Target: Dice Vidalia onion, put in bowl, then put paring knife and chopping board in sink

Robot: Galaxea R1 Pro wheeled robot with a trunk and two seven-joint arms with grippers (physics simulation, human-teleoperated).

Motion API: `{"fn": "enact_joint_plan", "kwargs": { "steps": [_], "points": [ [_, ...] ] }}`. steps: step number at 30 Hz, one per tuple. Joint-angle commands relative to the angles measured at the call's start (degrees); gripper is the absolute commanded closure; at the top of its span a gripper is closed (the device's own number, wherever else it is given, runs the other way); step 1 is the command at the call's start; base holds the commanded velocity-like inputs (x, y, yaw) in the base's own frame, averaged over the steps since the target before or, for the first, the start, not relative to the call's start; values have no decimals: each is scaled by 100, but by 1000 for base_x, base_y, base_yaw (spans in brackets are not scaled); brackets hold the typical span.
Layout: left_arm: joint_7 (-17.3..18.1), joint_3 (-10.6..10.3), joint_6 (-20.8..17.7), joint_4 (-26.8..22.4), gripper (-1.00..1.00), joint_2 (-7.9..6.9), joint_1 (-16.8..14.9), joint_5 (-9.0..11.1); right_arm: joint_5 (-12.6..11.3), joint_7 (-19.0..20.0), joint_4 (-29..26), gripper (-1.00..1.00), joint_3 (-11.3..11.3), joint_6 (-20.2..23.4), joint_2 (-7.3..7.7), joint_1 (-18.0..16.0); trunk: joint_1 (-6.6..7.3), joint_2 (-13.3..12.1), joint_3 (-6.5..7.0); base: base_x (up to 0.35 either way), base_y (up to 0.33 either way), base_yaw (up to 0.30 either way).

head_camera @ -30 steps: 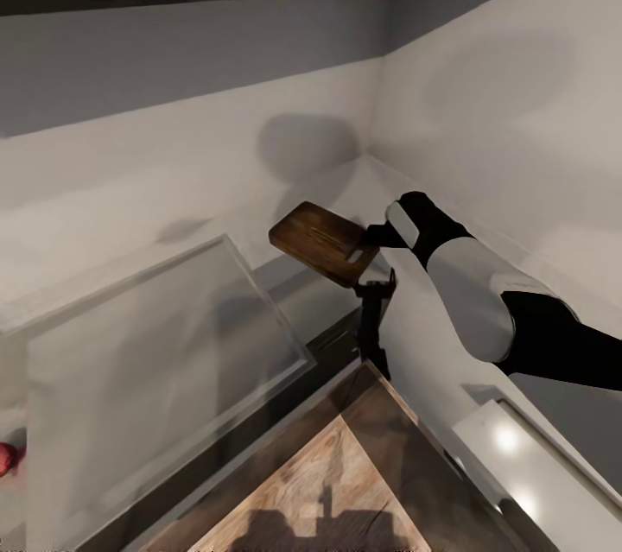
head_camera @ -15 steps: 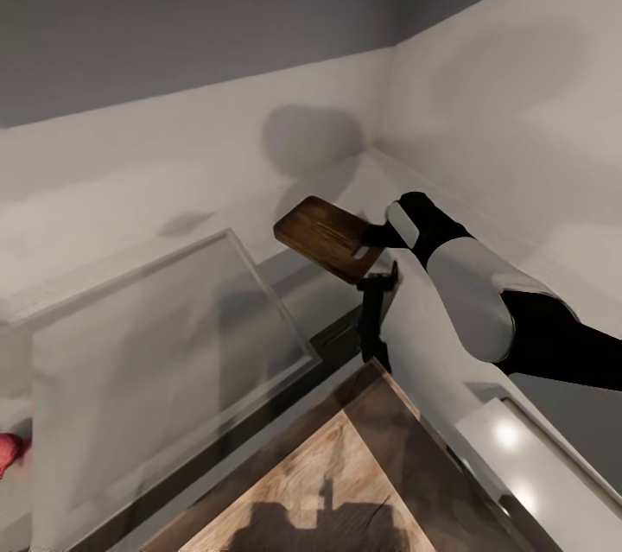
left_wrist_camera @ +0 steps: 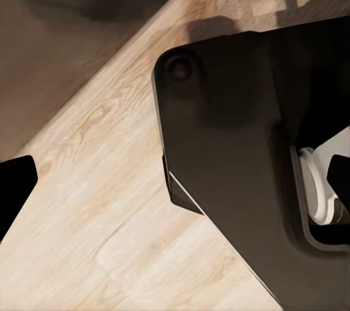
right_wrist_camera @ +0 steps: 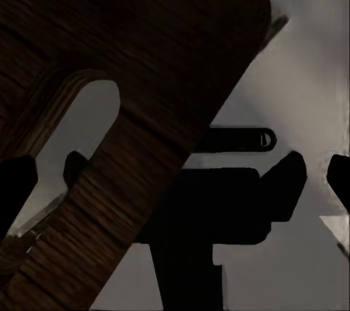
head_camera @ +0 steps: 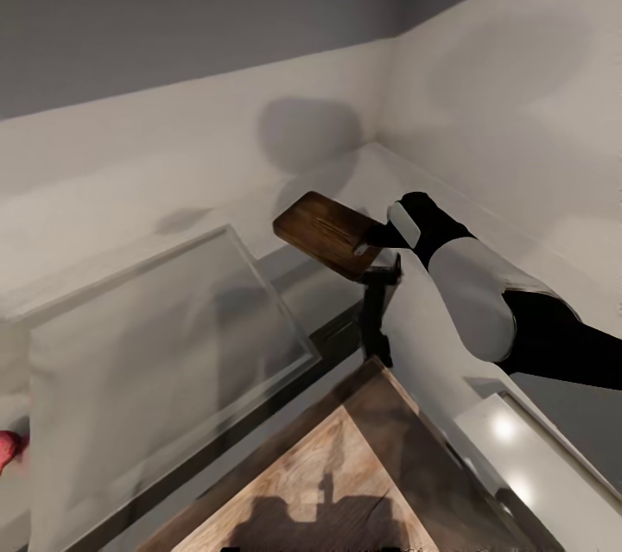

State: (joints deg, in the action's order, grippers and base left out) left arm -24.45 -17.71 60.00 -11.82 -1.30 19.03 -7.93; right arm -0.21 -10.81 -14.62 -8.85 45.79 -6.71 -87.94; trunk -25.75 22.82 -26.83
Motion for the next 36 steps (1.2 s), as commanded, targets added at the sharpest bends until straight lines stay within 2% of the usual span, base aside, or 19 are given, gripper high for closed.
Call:
{"fn": "enact_joint_plan", "kwargs": {
  "steps": [1,31,32,36],
  "points": [
    [-60,-4,0,-11,-100,-2,4,-59,-4,-35,-6,-100,-46,17,-6,-4,-3,10,-10,0,0,-142],
    [-54,-1,0,31,-100,-11,4,-59,-7,-16,100,-100,-39,9,-42,-4,-3,10,-13,0,0,-13],
    [-53,1,0,31,-100,-11,4,-59,-6,-16,100,100,-39,9,-45,-4,-3,10,-13,0,0,0],
    [-52,1,0,31,-100,-11,4,-57,-11,-17,100,100,-42,11,-64,-4,-3,10,-13,0,0,0]
  ]
}}
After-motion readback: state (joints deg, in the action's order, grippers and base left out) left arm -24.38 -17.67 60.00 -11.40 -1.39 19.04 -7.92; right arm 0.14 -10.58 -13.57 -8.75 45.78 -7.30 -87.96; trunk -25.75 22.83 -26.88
